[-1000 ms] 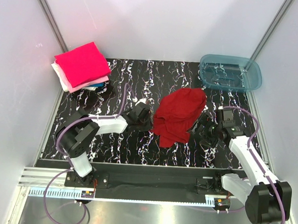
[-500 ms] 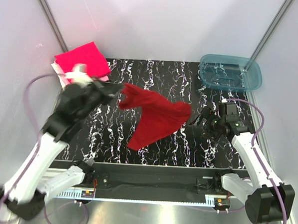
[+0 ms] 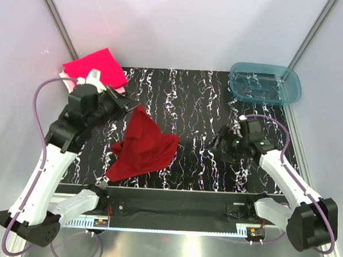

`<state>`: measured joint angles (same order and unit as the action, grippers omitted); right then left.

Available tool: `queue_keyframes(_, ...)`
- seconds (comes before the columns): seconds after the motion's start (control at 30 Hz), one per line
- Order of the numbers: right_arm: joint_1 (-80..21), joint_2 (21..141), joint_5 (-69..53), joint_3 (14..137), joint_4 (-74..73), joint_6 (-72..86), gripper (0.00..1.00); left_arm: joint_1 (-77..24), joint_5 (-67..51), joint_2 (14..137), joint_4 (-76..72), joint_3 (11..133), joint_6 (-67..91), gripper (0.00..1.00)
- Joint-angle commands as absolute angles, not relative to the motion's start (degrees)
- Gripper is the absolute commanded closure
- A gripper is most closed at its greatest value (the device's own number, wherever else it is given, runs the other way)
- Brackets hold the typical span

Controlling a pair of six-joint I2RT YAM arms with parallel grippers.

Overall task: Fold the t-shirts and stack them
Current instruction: Flatten the tshirt out

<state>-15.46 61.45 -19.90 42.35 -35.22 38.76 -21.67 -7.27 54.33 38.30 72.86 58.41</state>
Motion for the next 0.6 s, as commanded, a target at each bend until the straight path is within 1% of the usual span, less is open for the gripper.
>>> queue_keyframes(0.0,-22.1,62.8,-22.9,43.2,-26.9,40.2,0.00,-21.4,-10.3,54.6,38.7,84.5,52.8,1.00)
queue_keyframes(0.03,-23.5,63.5,-22.6,43.3,-26.0,40.6,0.00,-21.4,-10.5,55.5,40.1,86.8,52.6,1.00)
queue_keyframes(0.07,-26.0,64.0,-22.2,43.7,-25.2,41.0,0.00,-21.4,-10.8,58.2,40.9,93.0,52.5,1.00)
queue_keyframes(0.13,-27.7,65.5,-21.4,45.4,-24.3,41.5,0.00,-21.4,-12.3,62.0,44.5,101.6,51.9,1.00)
queue_keyframes(0.17,-28.4,66.0,-20.1,46.1,-24.6,41.5,0.00,-21.4,-13.1,66.7,46.0,112.1,51.8,1.00)
queue_keyframes(0.2,-28.5,66.3,-19.8,47.3,-25.2,41.7,0.00,-21.4,-15.2,69.3,47.4,118.0,51.3,1.00)
queue_keyframes(0.23,-28.5,66.7,-18.8,47.8,-25.7,41.7,0.00,-21.4,-16.4,74.9,49.9,124.0,51.4,1.00)
queue_keyframes(0.27,-28.5,66.6,-18.0,48.2,-26.1,41.7,0.00,-21.4,-17.8,77.8,50.5,136.4,51.6,1.00)
queue_keyframes(0.3,-28.5,66.4,-17.1,48.5,-27.2,41.7,0.00,-21.4,-21.5,80.6,50.5,141.9,53.1,1.00)
queue_keyframes(0.33,-28.5,65.6,-15.5,48.7,-27.6,41.8,0.00,-20.9,-24.1,83.9,47.0,145.6,54.7,1.00)
queue_keyframes(0.37,-28.5,64.9,-14.6,48.6,-28.0,42.1,0.00,-20.2,-27.0,84.3,42.7,145.4,59.6,1.00)
queue_keyframes(0.4,-28.6,64.1,-13.6,48.3,-28.6,42.5,0.00,-20.0,-31.4,84.0,32.1,142.6,62.4,1.00)
queue_keyframes(0.43,-28.5,62.0,-12.4,47.9,-28.6,42.7,0.00,-20.0,-32.7,82.7,26.9,135.7,64.8,1.00)
queue_keyframes(0.47,-28.5,60.7,-12.0,47.5,-28.5,43.0,0.00,-20.0,-33.7,82.5,22.8,133.1,68.2,0.99)
queue_keyframes(0.5,-28.5,59.7,-11.4,47.0,-28.7,43.0,0.00,-20.0,-35.1,82.8,20.2,131.8,68.9,0.99)
queue_keyframes(0.57,-28.5,56.5,-10.2,46.9,-29.3,42.7,0.00,-20.1,-36.3,85.5,21.5,132.4,68.1,0.99)
